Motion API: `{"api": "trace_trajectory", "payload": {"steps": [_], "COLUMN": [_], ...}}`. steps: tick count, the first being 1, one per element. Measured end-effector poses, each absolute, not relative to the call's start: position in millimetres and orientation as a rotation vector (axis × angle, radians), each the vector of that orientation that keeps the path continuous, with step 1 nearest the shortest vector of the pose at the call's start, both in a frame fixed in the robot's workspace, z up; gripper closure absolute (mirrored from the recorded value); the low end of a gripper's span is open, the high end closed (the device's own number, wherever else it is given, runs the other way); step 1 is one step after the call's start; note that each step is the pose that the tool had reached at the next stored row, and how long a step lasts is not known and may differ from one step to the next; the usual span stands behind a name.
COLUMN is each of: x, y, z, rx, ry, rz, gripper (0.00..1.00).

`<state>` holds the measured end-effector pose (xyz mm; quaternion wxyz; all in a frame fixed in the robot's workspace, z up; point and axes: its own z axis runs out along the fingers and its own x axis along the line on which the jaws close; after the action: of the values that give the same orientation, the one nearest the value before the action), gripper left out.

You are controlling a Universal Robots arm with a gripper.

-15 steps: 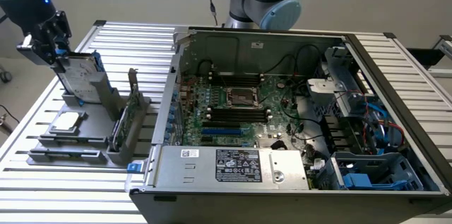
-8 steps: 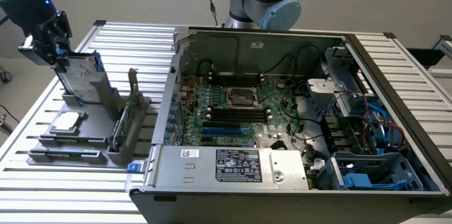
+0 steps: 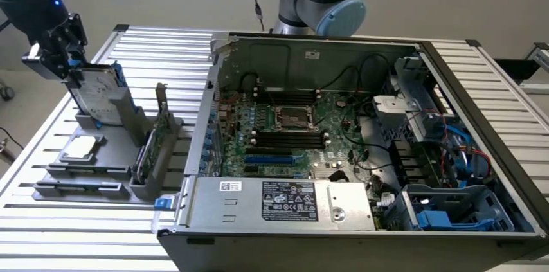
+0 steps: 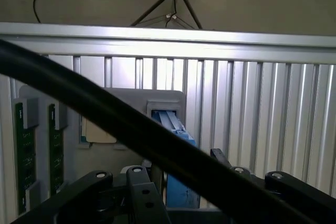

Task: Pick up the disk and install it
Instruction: 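Pick up the disk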

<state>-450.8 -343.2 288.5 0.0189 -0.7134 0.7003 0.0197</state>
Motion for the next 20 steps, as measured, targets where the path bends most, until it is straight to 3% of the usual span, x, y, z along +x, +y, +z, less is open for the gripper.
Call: {"api": "trace_trajectory", "payload": {"steps": [15, 17, 18, 20], "x": [-451.4, -451.3, -451.3, -451.3], "y": [-343.2, -343.2, -343.2, -343.2], "z": [287.8, 287.8, 287.8, 287.7], "rx": [-2.207, -2.207, -2.207, -2.207], "ry": [2.193, 2.193, 2.193, 2.194], "rz": [0.072, 0.072, 0.071, 0.070], "gripper": [0.46, 0.48, 0.55, 0.55]}}
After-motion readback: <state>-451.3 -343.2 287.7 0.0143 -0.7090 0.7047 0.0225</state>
